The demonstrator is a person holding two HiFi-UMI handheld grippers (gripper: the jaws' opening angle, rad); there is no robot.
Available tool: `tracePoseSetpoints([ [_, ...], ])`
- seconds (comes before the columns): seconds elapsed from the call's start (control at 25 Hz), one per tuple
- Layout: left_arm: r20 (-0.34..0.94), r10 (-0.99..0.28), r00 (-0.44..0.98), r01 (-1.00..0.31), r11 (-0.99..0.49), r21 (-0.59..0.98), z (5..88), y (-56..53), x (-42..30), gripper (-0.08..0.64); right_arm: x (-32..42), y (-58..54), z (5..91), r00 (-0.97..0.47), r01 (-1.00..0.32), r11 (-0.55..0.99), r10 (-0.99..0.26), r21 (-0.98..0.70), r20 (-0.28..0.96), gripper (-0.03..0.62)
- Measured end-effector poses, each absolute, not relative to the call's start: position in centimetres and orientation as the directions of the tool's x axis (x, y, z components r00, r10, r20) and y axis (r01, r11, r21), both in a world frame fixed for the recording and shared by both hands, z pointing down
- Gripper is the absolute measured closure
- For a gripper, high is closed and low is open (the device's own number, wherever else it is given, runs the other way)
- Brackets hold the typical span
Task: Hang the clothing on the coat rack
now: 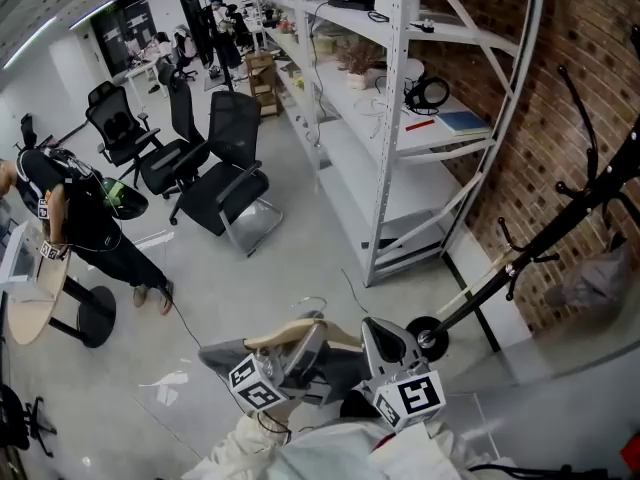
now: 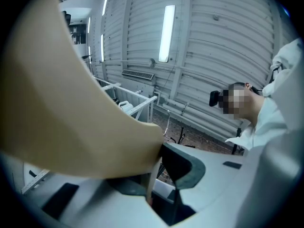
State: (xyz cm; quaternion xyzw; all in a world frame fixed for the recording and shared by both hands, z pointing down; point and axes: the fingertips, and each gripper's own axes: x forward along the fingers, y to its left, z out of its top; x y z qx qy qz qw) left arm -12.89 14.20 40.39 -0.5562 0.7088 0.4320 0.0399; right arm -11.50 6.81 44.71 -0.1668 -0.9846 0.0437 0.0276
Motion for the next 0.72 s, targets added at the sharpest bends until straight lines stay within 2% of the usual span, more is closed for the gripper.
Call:
tracePoseSetpoints([
  [0.72,-0.532,-0.791,-0.302,-0.833,-0.052,0.551,39.5,1.7,-25.8,0.456,-23.8,-5.3,43.6,-0.965,0.261,0.961,0.263,-0.092,0.007,0.569],
])
